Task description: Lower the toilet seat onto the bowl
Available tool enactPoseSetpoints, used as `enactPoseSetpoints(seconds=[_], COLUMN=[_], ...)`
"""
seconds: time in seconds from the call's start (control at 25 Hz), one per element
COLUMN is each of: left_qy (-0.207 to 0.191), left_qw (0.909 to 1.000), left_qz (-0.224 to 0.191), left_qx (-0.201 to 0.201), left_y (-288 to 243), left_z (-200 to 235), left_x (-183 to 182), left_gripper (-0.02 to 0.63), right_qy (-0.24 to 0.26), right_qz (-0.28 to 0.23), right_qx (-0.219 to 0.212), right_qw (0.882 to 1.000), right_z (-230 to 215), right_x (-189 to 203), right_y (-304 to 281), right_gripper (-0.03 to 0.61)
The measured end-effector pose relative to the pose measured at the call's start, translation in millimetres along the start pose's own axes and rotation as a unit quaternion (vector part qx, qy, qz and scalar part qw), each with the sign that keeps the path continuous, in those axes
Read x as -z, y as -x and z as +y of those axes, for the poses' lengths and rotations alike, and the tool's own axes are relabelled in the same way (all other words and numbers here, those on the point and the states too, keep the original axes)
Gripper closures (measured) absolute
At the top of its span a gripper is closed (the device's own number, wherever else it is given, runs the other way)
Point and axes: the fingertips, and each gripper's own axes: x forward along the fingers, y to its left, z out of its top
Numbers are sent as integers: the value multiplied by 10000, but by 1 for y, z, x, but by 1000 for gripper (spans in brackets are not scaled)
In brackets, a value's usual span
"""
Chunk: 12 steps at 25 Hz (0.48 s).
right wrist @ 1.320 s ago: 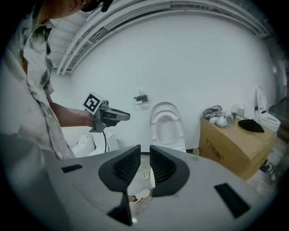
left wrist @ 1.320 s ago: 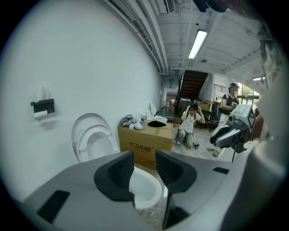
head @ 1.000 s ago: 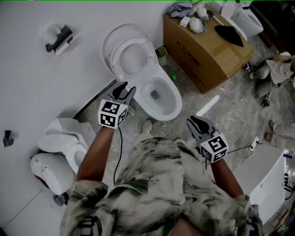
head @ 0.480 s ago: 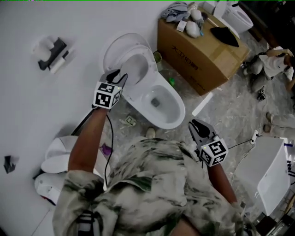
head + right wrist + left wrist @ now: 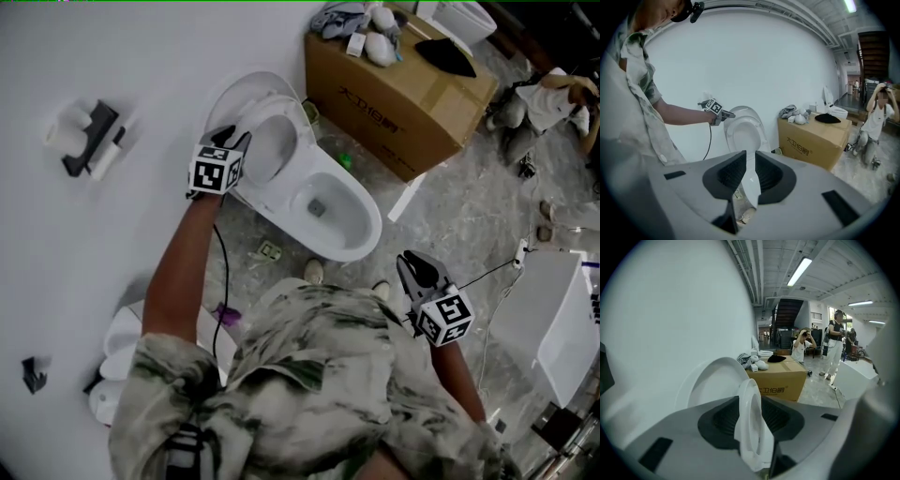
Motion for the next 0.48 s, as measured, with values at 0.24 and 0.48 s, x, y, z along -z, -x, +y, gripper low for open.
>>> enactPoseSetpoints(seconds=[0.24, 0.48], left_qy=[16, 61], left_qw=[9999, 9996], left_qz=[153, 288], left_qx=[4, 32], left_y=[-26, -42], left_z=[17, 22], left_x=[3, 9], left_gripper=[453, 455], right_qy=[85, 94], right_qz=[62, 134], right_qx=[72, 72], right_qw=[9999, 9998], right_z=[-2, -5], right_x=[-14, -19], right_y=[-10, -18], right_gripper=[503, 503])
